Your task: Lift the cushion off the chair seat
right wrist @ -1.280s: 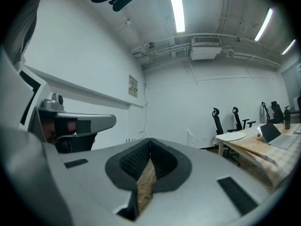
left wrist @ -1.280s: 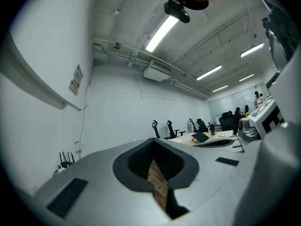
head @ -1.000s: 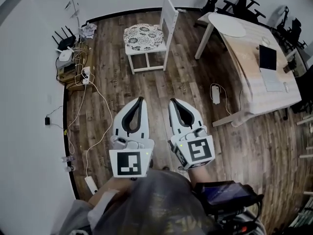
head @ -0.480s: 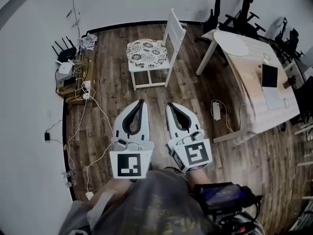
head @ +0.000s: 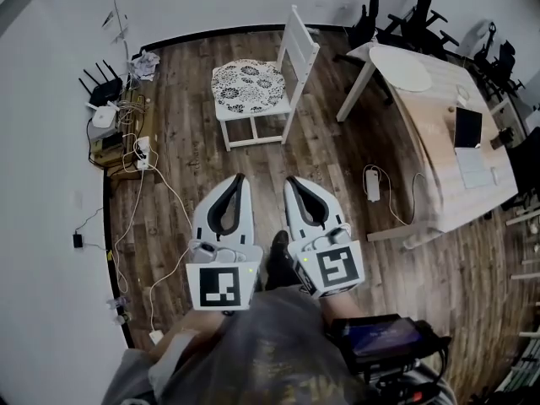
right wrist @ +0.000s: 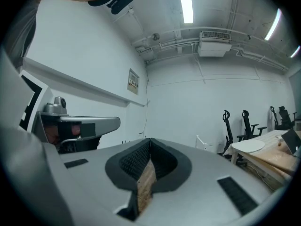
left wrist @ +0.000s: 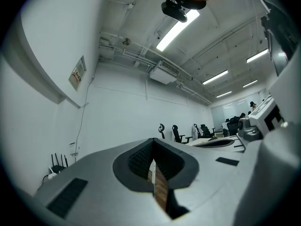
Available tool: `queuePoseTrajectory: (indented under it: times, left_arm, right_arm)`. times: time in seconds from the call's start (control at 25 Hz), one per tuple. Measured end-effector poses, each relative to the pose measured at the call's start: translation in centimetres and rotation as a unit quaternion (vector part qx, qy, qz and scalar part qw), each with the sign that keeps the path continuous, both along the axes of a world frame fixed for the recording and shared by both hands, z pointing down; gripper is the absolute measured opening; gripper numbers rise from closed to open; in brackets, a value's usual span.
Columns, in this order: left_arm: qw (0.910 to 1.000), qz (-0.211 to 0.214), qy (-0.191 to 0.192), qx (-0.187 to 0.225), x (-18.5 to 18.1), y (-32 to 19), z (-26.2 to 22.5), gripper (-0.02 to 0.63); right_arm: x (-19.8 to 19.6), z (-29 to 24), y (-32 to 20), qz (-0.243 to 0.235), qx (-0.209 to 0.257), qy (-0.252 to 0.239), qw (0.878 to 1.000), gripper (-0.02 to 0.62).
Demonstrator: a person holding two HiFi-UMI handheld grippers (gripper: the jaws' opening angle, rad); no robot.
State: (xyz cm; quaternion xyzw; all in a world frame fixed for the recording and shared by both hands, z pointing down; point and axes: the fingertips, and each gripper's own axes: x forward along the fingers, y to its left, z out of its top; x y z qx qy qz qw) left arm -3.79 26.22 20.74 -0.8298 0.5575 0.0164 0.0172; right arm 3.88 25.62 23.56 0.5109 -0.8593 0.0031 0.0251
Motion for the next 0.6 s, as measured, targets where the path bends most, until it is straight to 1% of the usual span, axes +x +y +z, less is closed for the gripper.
queuePoseTrajectory:
  times: [0.28, 0.44, 0.6]
  left_arm:
    - [0.9998, -0.003, -0.010, -0.014, 1.1, -4.6, 1.0, 0.006]
    - [0.9993, 0.003, -0.026, -0.028, 2.8, -8.1, 1.8, 0.006]
    - [0.9990, 0.009, -0.037, -0.023, 5.2, -12.0, 1.2, 0.006]
  right_arm:
    - [0.9, 1.1, -4.7, -0.002, -0.010, -0.009, 1.000, 0.008]
    - [2.7, 1.9, -8.2, 0.004, -0.019, -0.022, 1.000, 0.008]
    - [4.9, 1.8, -12.1, 0.009, -0.021, -0.035, 0.999, 0.008]
